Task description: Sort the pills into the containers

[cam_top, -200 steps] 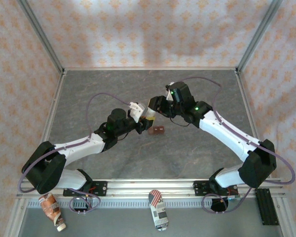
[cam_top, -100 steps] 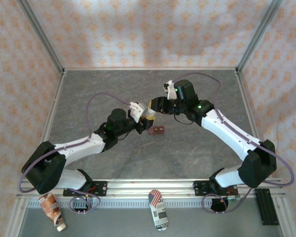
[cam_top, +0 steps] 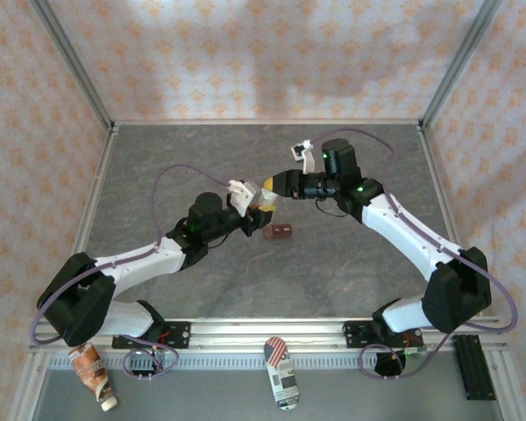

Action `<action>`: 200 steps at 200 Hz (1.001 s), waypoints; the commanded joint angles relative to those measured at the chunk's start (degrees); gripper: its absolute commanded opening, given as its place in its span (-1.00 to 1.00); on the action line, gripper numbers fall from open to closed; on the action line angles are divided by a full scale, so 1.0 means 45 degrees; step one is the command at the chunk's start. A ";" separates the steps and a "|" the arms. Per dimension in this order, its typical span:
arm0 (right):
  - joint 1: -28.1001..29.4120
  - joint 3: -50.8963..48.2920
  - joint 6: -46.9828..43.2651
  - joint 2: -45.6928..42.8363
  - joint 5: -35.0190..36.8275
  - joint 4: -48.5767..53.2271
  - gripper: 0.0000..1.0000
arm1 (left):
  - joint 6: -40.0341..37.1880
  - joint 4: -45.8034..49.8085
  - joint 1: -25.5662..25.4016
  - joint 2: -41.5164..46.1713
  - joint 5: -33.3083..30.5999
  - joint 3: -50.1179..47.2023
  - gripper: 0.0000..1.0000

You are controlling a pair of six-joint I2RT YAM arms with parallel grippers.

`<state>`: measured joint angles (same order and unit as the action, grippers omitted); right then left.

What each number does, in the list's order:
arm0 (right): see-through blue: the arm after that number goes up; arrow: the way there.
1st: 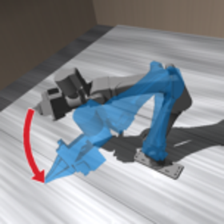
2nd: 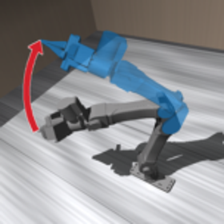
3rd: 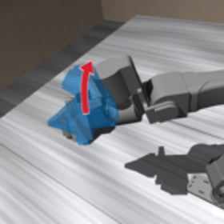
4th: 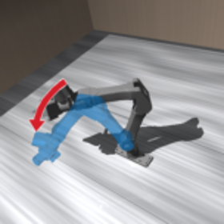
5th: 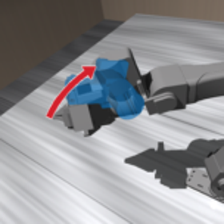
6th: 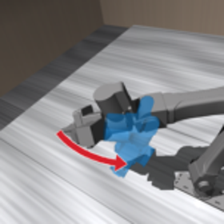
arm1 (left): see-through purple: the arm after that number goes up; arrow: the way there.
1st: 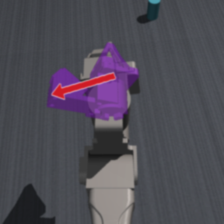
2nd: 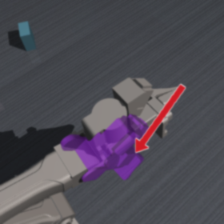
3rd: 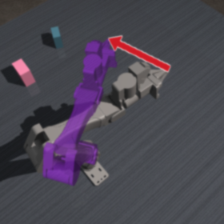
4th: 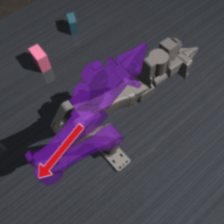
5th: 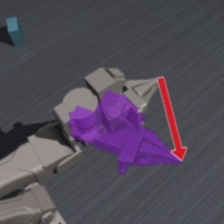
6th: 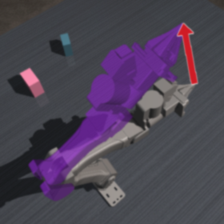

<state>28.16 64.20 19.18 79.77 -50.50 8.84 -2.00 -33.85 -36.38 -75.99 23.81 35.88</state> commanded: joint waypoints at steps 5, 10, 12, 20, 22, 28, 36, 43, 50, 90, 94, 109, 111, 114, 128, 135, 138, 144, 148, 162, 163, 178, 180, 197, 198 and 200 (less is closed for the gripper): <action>-0.0301 -0.0088 -0.0766 -0.0434 0.0262 -0.0595 -0.33 | -0.0239 -0.0180 -0.0031 0.0290 0.0279 -0.0239 -1.00; -0.0301 -0.0088 -0.0923 -0.0474 0.0344 -0.0500 -0.33 | -0.0239 -0.0183 -0.0021 0.0303 0.0275 -0.0239 -1.00; -0.0301 -0.0088 -0.0991 -0.0498 0.0397 -0.0476 -0.33 | -0.0249 -0.0206 -0.0021 0.0303 0.0285 -0.0239 -1.00; -0.0298 -0.0125 -0.1245 -0.0587 0.0622 -0.0327 -0.33 | -0.0220 -0.0207 -0.0031 0.0314 0.0285 -0.0234 -1.00; -0.0301 -0.0126 -0.1335 -0.0604 0.0657 -0.0286 -0.33 | -0.0220 -0.0197 -0.0033 0.0311 0.0277 -0.0228 -1.00; -0.0304 -0.0127 -0.1594 -0.0659 0.0755 -0.0113 -0.33 | -0.0239 -0.0213 -0.0037 0.0304 0.0307 -0.0219 -1.00; -0.0296 -0.0142 -0.1876 -0.0724 0.0877 0.0046 -0.34 | -0.0229 -0.0188 -0.0032 0.0325 0.0338 -0.0220 -1.00; -0.0320 -0.0150 -0.2113 -0.0759 0.0843 0.0146 -0.34 | -0.0237 -0.0175 -0.0027 0.0351 0.0355 -0.0229 -1.00; -0.0345 -0.0135 -0.2299 -0.0792 0.0823 0.0237 -0.34 | -0.0261 -0.0172 -0.0021 0.0343 0.0353 -0.0238 -1.00; -0.0669 -0.0100 -0.2079 -0.0774 0.0363 -0.0009 -0.40 | -0.0342 -0.0029 -0.0021 0.0430 0.0452 -0.0268 -1.00; -0.0686 -0.0053 -0.2037 -0.0755 0.0373 0.0018 -0.39 | -0.0344 -0.0001 -0.0021 0.0448 0.0468 -0.0259 -1.00; -0.0719 -0.0049 -0.1724 -0.0762 0.0563 -0.0051 -0.39 | -0.0362 0.0053 -0.0024 0.0477 0.0446 -0.0270 -1.00; -0.0738 -0.0059 -0.1674 -0.0770 0.0574 -0.0095 -0.39 | -0.0357 0.0057 -0.0022 0.0469 0.0454 -0.0276 -1.00; -0.0737 -0.0070 -0.1578 -0.0782 0.0568 -0.0134 -0.39 | -0.0356 0.0038 -0.0021 0.0471 0.0434 -0.0277 -1.00; -0.0766 -0.0069 -0.1241 -0.0848 0.0764 -0.0262 -0.39 | -0.0356 0.0026 -0.0022 0.0461 0.0400 -0.0297 -1.00; -0.0751 -0.0064 -0.1112 -0.0903 0.1100 -0.0174 -0.39 | -0.0321 0.0044 -0.0021 0.0494 0.0374 -0.0307 -1.00; -0.0758 -0.0051 -0.1095 -0.0936 0.1246 -0.0108 -0.39 | -0.0308 0.0049 -0.0026 0.0491 0.0341 -0.0315 -1.00; -0.0769 -0.0003 -0.1068 -0.0971 0.1643 0.0097 -0.39 | -0.0308 0.0041 -0.0021 0.0506 0.0284 -0.0326 -1.00; -0.0782 0.0050 -0.1027 -0.0992 0.2060 0.0331 -0.38 | -0.0317 0.0054 -0.0021 0.0545 0.0252 -0.0345 -1.00; -0.0784 0.0233 -0.1003 -0.0999 0.3657 0.1263 -0.38 | -0.0320 0.0021 -0.0021 0.0591 0.0066 -0.0413 -1.00; -0.0777 0.0238 -0.0992 -0.0993 0.3777 0.1339 -0.38 | -0.0319 0.0021 -0.0021 0.0584 0.0063 -0.0414 -1.00; -0.0789 0.0246 -0.0830 -0.0914 0.5752 0.2256 -0.38 | -0.0339 0.0089 -0.0023 0.0625 -0.0161 -0.0453 -1.00; -0.0789 0.0220 -0.0826 -0.0911 0.5997 0.2352 -0.37 | -0.0328 0.0097 -0.0021 0.0633 -0.0210 -0.0468 -1.00; -0.0783 -0.0200 -0.0600 -0.0835 0.7936 0.2894 -0.36 | -0.0297 0.0077 -0.0021 0.0712 -0.0558 -0.0578 -1.00; -0.0786 -0.0222 -0.0595 -0.0833 0.8017 0.2896 -0.36 | -0.0297 0.0068 -0.0021 0.0713 -0.0581 -0.0584 -1.00; -0.0784 -0.0307 -0.0592 -0.0808 0.8233 0.2922 -0.36 | -0.0293 0.0048 -0.0021 0.0743 -0.0628 -0.0603 -1.00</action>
<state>24.80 64.01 14.96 76.90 -30.20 16.36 -2.70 -32.95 -36.38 -74.54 23.94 34.24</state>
